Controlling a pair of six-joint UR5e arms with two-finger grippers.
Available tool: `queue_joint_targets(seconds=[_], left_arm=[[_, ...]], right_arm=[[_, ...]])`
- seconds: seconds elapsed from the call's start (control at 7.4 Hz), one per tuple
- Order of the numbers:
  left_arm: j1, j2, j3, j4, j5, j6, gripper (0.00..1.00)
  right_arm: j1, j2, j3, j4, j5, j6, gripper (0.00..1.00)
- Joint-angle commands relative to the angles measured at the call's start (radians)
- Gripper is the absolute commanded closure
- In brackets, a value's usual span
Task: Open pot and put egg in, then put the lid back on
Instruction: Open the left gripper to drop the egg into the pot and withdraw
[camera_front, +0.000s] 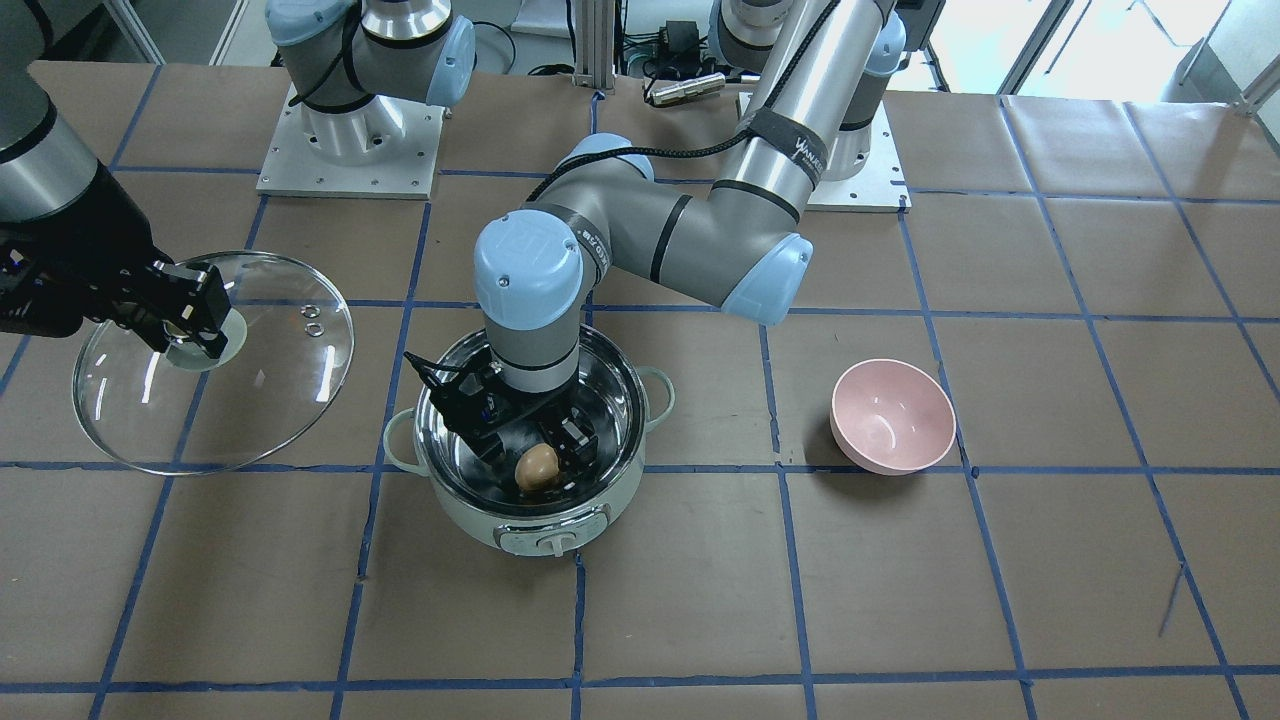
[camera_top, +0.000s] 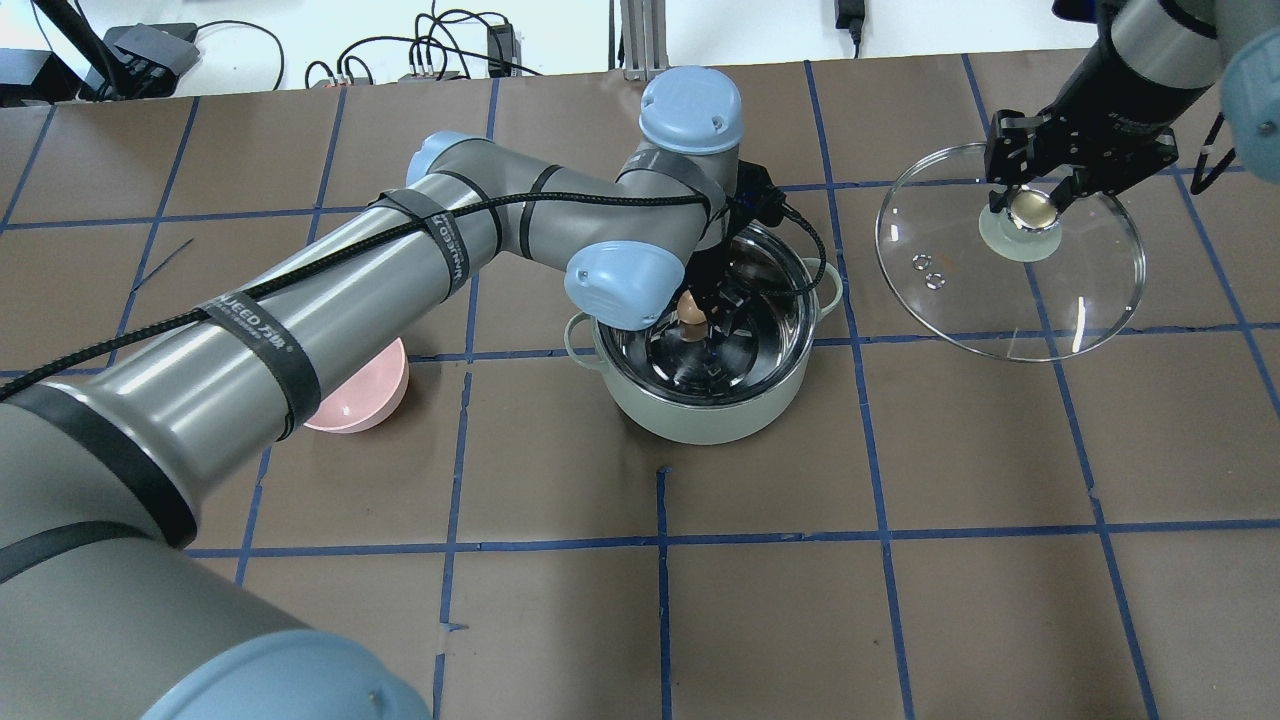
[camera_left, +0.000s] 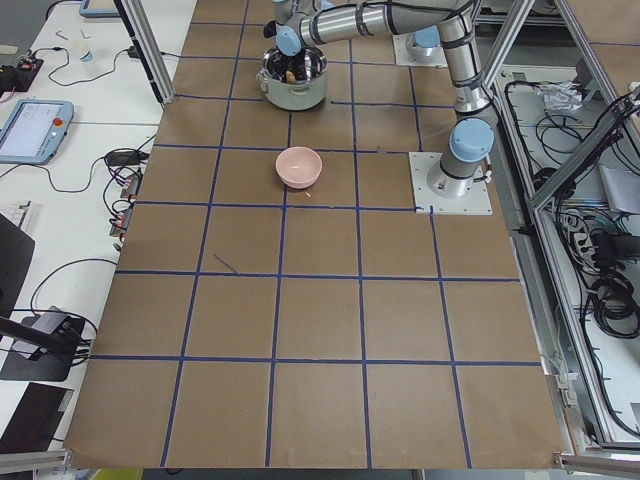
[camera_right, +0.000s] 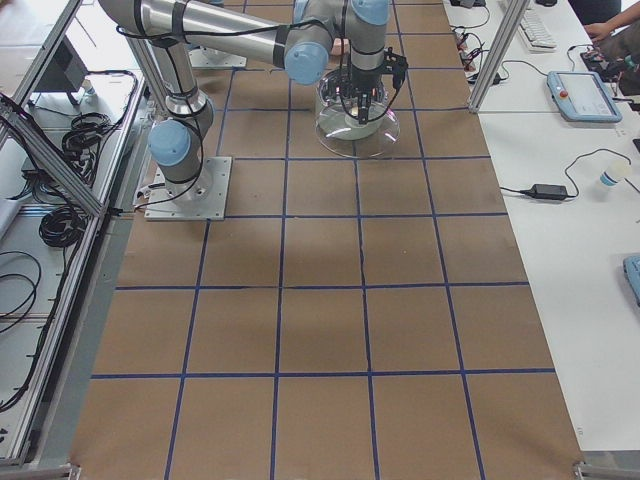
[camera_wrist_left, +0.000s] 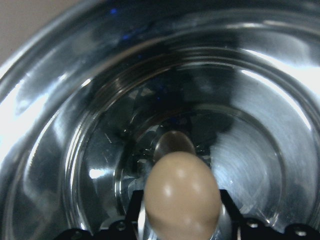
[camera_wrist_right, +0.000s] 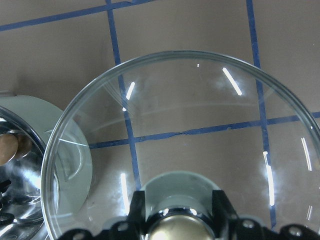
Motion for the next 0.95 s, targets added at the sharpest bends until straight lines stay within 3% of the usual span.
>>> queue_joint_targets(seconds=[0.0,0.54,0.81], left_arm=[[0.023,0.135,-0.017,-0.138,-0.012,-0.015,0.09],[0.259,0.464,0.007,-0.466,0.004,-0.095,0.03],[0.324,0.543,-0.025,-0.579,0.059,-0.215,0.03]], right_arm=[[0.005,-0.003,0.0,0.0,0.0,0.003,0.68],[0.098,0.004,0.023,-0.015,0.042,0.101,0.68],[0.21,0.009,0.023,-0.034,0.042,0.265,0.68]])
